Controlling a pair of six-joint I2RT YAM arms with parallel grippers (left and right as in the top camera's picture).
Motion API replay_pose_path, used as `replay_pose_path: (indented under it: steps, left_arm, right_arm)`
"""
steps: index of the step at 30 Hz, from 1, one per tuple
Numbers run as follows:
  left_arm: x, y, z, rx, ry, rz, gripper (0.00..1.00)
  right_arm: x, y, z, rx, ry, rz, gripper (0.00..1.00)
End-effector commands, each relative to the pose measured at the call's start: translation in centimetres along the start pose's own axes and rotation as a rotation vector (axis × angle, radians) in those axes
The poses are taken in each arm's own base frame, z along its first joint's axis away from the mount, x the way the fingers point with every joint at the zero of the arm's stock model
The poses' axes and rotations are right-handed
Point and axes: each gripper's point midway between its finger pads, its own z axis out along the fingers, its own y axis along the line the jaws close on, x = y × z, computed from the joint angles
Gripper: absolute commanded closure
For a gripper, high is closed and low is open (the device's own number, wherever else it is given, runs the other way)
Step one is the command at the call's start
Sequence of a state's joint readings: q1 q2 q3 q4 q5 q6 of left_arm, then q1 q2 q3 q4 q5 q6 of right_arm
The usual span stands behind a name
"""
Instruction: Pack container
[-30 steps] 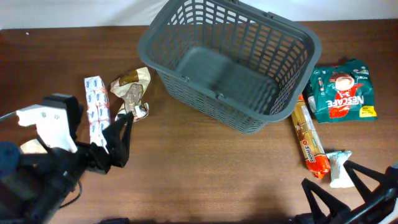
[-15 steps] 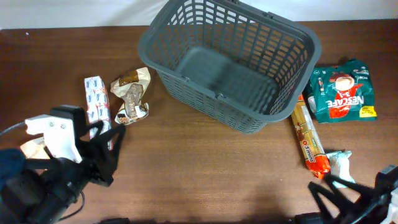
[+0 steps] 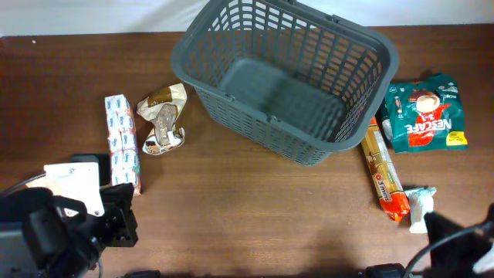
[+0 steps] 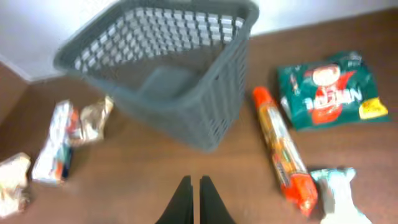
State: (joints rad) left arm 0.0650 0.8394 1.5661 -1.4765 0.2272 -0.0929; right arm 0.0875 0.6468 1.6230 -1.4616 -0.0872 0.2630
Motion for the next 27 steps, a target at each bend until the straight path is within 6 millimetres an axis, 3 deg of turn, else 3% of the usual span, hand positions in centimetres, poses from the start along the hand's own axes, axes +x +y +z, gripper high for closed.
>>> replay_pose_path:
  steps: [1,2,5,11,15,20,27]
  left_arm:
    - [1.3,1.9,1.2,-0.087,0.056,0.012,0.98]
    - [2.1,2.2,2.2,-0.089,0.091,0.02,0.98]
    - [3.1,2.9,4.4,-0.097,0.133,0.012,0.98]
    - [4.2,3.7,7.5,-0.093,0.171,0.057,0.98]
    - [5.0,2.9,8.9,-0.025,0.19,0.102,0.98]
    - [4.5,2.0,10.3,0.025,0.172,0.133,0.98]
    - [1.2,0.1,13.1,0.079,0.096,0.215,0.98]
  right_arm:
    - [-2.4,1.1,3.5,-0.036,0.04,0.05,0.96]
    - [-3.6,3.1,5.5,-0.135,0.072,0.05,0.96]
    - [-4.6,5.8,10.3,-0.286,0.179,0.013,0.96]
    - [-4.2,7.1,15.2,-0.368,0.369,-0.049,0.96]
    - [-4.2,7.4,16.1,-0.379,0.436,-0.123,0.96]
    - [-5.0,7.3,16.1,-0.326,0.434,-0.184,0.96]
    - [-4.3,8.9,12.8,-0.35,0.433,-0.279,0.96]
